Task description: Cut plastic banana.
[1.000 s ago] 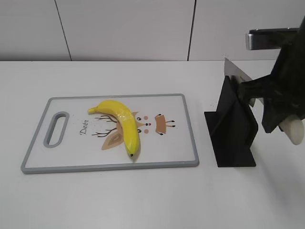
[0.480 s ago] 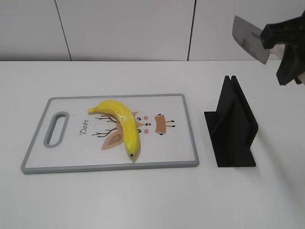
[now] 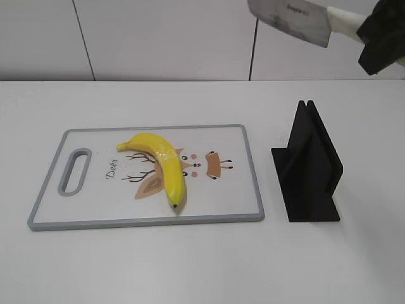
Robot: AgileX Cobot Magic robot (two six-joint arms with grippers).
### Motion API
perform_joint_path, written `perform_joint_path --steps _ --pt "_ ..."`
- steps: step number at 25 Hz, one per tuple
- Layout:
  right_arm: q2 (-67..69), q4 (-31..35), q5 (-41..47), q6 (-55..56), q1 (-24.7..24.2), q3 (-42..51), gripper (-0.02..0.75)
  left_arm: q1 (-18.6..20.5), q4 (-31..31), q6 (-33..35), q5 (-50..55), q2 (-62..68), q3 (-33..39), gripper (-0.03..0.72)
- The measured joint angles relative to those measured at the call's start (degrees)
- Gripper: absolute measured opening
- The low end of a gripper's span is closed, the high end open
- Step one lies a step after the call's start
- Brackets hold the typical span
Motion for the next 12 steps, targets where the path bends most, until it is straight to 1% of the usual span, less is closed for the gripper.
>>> perform_joint_path --steps 3,7,9,12 --pt "2.44 0.00 -1.44 -10.45 0.00 -0.25 0.169 0.00 -1.41 4.77 -5.73 7.92 -1.81 0.489" --pt "5.70 0.00 -5.58 -23.76 0.00 -0.36 0.169 0.00 -4.83 12.92 -12.24 20.33 -5.34 0.561" --pt "7.45 0.16 -7.41 -29.90 0.00 -0.43 0.169 0.00 -6.58 16.84 -13.60 26.86 -7.78 0.590" --pt "10.61 1.84 -8.19 -39.71 0.00 -1.44 0.169 0.00 -9.93 24.54 -13.76 36.68 -12.83 0.603"
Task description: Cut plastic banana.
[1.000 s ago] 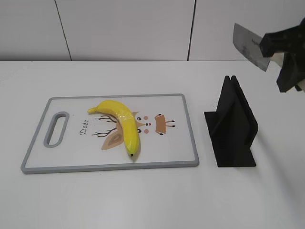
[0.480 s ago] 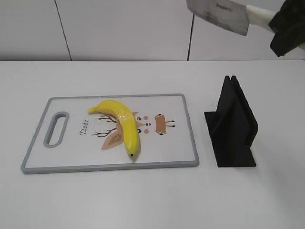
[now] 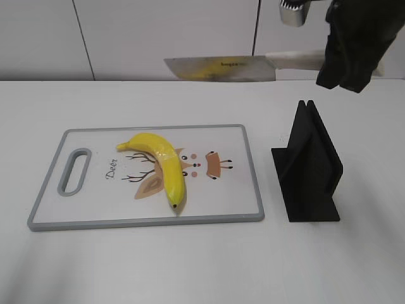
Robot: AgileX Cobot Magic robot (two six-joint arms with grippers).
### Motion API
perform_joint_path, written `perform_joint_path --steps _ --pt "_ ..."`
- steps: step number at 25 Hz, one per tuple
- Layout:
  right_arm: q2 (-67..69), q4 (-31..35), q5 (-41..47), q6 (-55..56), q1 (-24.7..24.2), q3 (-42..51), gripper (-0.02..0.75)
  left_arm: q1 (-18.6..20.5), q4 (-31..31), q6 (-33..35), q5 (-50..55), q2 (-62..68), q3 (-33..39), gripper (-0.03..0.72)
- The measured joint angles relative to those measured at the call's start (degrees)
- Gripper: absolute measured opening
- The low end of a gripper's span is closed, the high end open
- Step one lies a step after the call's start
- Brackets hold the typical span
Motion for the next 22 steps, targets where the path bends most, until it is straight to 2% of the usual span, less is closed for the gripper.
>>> perform_joint_path --steps 5,8,11,13,15,18,22 --pt "6.40 5.95 0.31 -11.13 0.00 -4.94 0.169 -0.05 -8.37 14.89 5.46 15.16 -11.24 0.602" --pt "10.55 9.76 1.85 -15.73 -0.12 -9.51 0.169 -0.05 -15.35 27.05 10.60 23.31 -17.47 0.599" --pt "14.66 17.33 4.16 -20.68 -1.38 -14.21 0.169 -0.05 -21.12 38.59 14.42 30.33 -22.36 0.593" --pt "17.10 23.71 5.81 -24.79 -2.78 -16.79 0.169 -0.16 -22.39 43.16 15.41 34.69 -25.14 0.592" --pt "19.22 27.37 7.01 -27.55 -4.31 -18.42 0.169 -0.37 -22.57 46.59 15.60 38.39 -27.53 0.592" --pt "21.18 27.25 7.48 -31.02 -5.28 -19.11 0.169 -1.95 -22.57 50.13 15.89 43.37 -31.45 0.591" --pt "22.34 27.65 7.73 -35.81 -5.50 -19.11 0.169 -5.37 -22.11 51.49 17.23 48.99 -37.12 0.591"
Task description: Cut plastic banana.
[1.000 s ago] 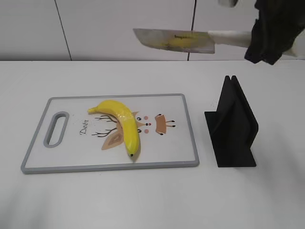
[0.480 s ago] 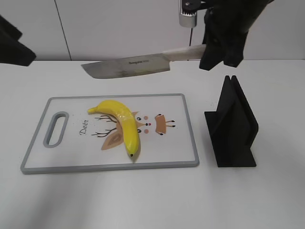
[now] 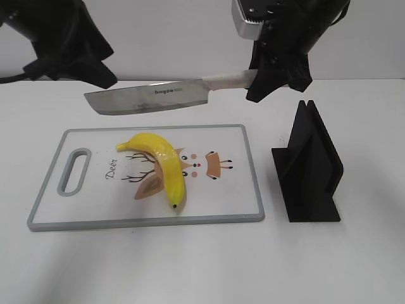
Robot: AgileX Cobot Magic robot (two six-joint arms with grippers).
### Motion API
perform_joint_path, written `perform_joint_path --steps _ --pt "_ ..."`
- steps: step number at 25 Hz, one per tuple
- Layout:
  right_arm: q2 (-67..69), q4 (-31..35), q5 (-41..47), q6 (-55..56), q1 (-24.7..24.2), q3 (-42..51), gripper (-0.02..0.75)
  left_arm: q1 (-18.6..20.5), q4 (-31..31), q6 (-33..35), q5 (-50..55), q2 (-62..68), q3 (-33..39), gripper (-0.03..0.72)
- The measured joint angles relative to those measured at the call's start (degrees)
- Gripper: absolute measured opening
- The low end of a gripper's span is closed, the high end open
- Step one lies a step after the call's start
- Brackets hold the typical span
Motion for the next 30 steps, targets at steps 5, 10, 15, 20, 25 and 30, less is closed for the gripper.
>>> perform_joint_path --steps 5,10,15,20,25,30 --pt "0.53 0.98 0.10 -1.84 0.00 -0.04 0.169 -2.81 1.80 0.28 2.94 5.70 -2.80 0.581" --pt "2.20 0.98 0.10 -1.93 0.00 -0.04 0.169 -2.97 5.61 0.28 3.20 8.34 -2.85 0.482" --pt "2.83 2.21 -0.47 -2.79 -0.02 -0.04 0.169 -2.97 7.03 0.28 2.81 8.82 -2.85 0.155" --pt "2.90 3.73 -1.88 -3.66 -0.02 -0.04 0.169 -2.97 7.17 0.33 2.55 8.82 -2.85 0.009" --pt "2.96 3.92 -2.66 -4.27 -0.02 -0.04 0.169 -2.97 7.36 0.26 2.36 10.31 -3.03 -0.002" --pt "3.20 4.10 -2.84 -4.48 -0.02 -0.04 0.169 -2.97 8.17 -1.54 1.60 13.87 -3.03 -0.005"
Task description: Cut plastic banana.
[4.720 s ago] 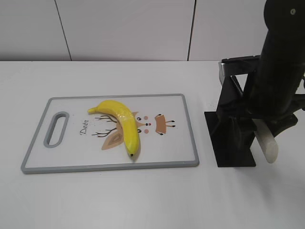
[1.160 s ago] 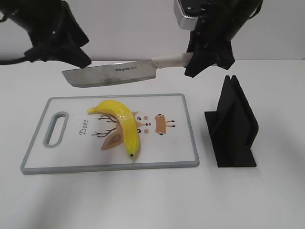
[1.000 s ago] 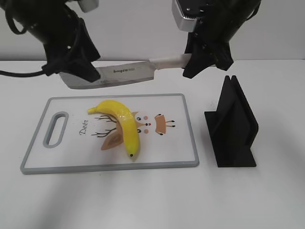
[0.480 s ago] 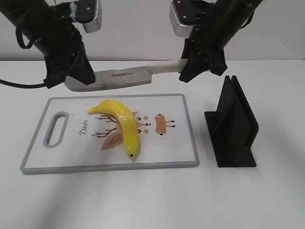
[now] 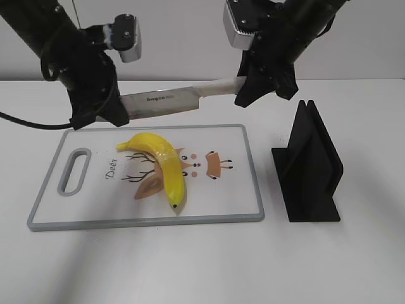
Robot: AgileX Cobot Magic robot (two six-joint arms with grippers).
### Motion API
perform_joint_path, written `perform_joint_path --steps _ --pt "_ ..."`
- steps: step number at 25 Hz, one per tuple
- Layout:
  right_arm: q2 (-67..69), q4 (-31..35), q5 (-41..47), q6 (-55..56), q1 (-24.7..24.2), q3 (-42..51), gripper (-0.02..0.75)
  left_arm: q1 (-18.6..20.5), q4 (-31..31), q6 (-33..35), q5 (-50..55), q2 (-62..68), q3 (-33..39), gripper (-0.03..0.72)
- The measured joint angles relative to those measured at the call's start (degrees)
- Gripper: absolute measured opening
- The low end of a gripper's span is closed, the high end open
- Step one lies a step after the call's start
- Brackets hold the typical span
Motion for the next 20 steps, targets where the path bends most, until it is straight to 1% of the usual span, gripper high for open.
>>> perform_joint_path --steps 4,8,11,14,20 --pt "2.78 -0.12 -0.58 0.12 0.00 -0.06 0.169 0.00 0.23 -0.88 -1.99 3.40 0.00 -0.005" --pt "9.10 -0.08 -1.76 0.24 0.00 -0.33 0.169 -0.12 0.44 -3.32 -4.33 9.03 0.00 -0.005" --pt "14.33 -1.96 -3.00 0.78 0.10 -0.60 0.169 -0.52 0.49 -4.63 -6.76 14.64 -0.17 -0.005" --pt "15.09 -3.32 -2.82 1.87 0.31 -1.27 0.169 -0.85 1.08 -5.24 -6.38 15.03 -0.94 -0.005" --pt "14.26 -4.00 -2.79 2.44 0.56 -1.21 0.169 -1.13 1.59 -5.58 -6.59 14.13 -0.88 -0.005"
